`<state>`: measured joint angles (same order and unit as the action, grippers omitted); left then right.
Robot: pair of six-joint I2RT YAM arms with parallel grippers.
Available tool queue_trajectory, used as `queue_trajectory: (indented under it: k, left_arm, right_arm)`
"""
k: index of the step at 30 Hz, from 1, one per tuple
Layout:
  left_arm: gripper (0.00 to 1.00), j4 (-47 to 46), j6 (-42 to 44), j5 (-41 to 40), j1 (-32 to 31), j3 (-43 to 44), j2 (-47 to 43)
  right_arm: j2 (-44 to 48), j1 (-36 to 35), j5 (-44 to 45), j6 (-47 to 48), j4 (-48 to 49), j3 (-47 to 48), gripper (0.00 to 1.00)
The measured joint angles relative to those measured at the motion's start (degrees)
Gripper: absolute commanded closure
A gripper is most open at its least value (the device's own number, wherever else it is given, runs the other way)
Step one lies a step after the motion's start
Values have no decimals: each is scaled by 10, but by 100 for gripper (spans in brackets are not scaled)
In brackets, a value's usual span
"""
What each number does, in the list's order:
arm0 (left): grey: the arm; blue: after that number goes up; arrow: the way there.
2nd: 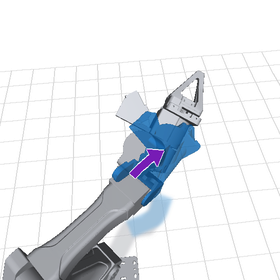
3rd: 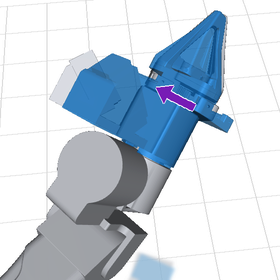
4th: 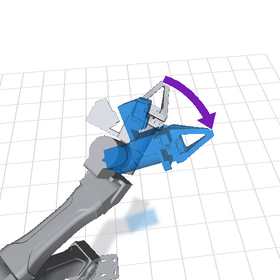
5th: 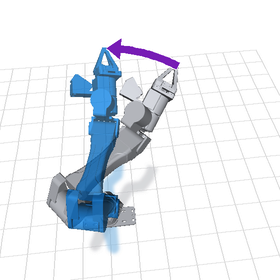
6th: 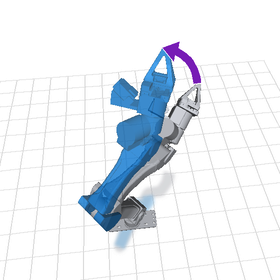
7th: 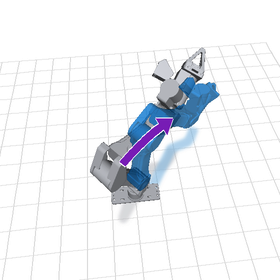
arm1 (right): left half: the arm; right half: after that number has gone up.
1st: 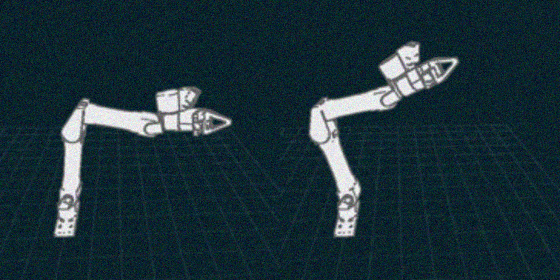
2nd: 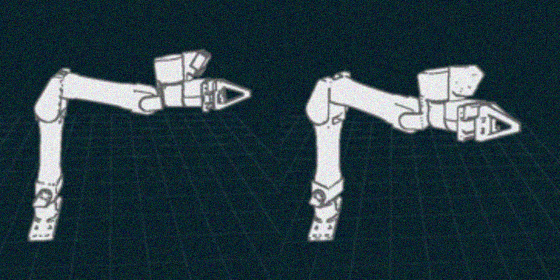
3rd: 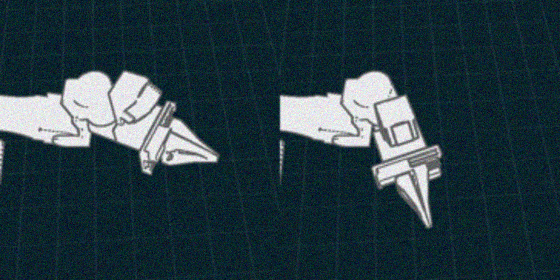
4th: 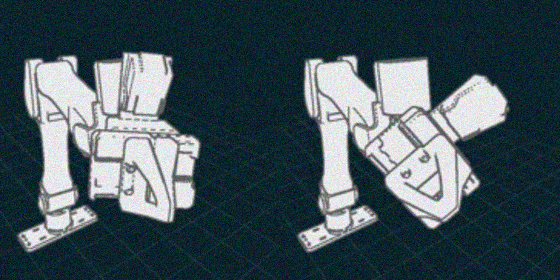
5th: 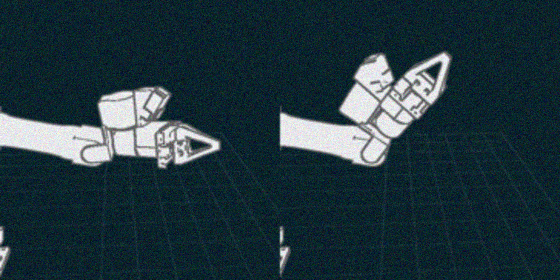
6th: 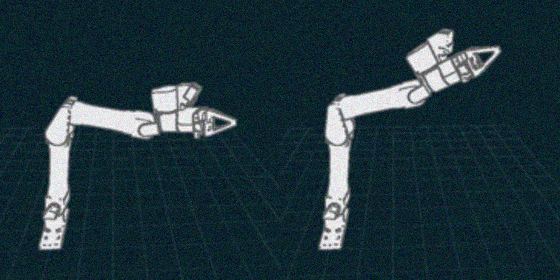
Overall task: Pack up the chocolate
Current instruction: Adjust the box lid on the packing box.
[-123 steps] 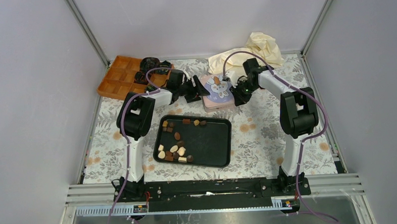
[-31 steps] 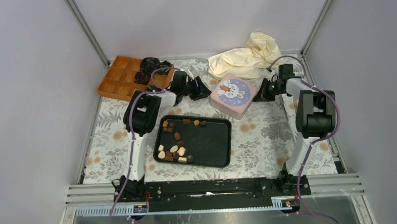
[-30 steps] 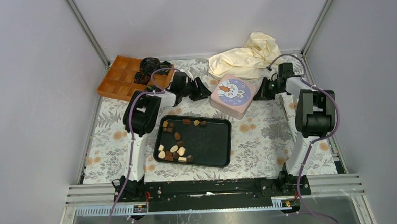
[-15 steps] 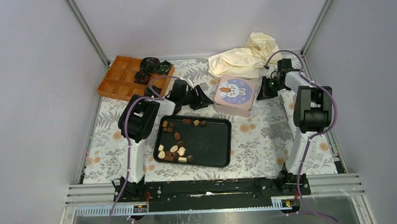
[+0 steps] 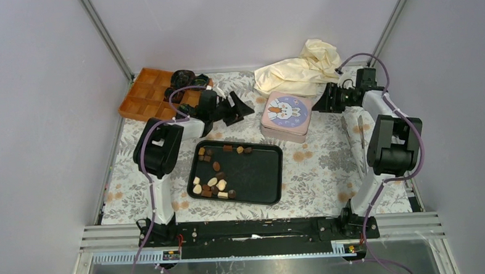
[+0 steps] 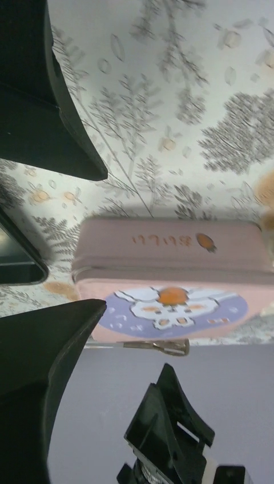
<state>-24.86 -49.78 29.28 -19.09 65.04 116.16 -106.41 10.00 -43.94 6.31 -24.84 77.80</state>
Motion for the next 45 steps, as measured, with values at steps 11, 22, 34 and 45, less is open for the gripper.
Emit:
queue_trajectory:
  k: [11,22,34,45]
  left_arm:
    - [14,29,-1,14,-18,135,83]
    - [18,88,11,20,-47,178,132]
    - [23,123,36,15,-53,192,128]
    - [20,147,56,30,-56,202,128]
  right_arm:
    - [-83,-9,-48,-155,60,-1,36]
    - [-111,-31,-32,-137,7,11,60]
    - [-113,-31,-35,-108,-37,33,52]
    - [-162,-48,-1,-65,-79,134,55]
